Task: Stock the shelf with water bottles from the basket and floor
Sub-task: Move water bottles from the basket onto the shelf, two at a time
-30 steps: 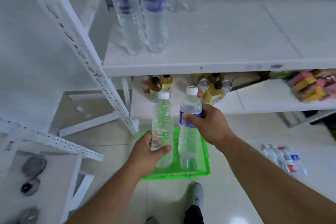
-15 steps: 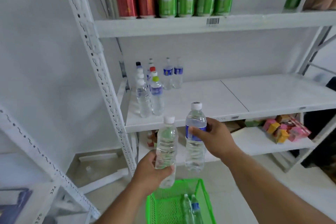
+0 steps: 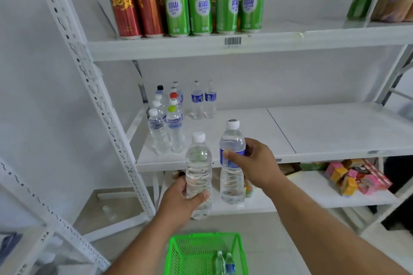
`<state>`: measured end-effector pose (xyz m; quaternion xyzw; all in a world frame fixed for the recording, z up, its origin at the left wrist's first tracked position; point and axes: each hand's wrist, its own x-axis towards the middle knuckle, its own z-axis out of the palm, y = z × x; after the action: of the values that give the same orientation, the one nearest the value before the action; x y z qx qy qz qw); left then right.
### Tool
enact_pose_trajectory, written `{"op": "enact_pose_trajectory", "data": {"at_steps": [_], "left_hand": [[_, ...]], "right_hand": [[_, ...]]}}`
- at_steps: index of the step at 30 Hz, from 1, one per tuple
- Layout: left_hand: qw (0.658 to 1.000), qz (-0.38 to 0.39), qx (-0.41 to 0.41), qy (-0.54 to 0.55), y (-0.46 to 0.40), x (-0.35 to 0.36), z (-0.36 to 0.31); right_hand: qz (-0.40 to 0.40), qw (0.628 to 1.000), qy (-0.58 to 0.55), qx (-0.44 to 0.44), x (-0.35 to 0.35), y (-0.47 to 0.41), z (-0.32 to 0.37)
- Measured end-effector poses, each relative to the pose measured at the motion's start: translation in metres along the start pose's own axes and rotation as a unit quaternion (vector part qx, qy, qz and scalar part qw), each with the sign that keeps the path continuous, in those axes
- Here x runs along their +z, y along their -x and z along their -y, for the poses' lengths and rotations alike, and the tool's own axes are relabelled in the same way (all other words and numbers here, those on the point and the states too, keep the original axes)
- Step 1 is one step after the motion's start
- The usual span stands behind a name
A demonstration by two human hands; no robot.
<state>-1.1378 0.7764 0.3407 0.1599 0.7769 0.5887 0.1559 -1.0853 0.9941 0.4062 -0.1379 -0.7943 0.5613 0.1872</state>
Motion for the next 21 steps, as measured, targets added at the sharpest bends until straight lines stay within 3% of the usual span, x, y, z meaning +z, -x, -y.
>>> {"op": "enact_pose_trajectory", "data": {"at_steps": [8, 21], "left_hand": [[0.999, -0.044, -0.028, 0.001, -0.029, 0.040, -0.008], [0.999, -0.038, -0.012, 0.002, -0.134, 0.030, 0.000]], "right_hand": [[0.027, 1.000, -0.012, -0.007, -0.030, -0.043, -0.021], [0.020, 1.000, -0.007, -0.007, -0.014, -0.130, -0.020]]}}
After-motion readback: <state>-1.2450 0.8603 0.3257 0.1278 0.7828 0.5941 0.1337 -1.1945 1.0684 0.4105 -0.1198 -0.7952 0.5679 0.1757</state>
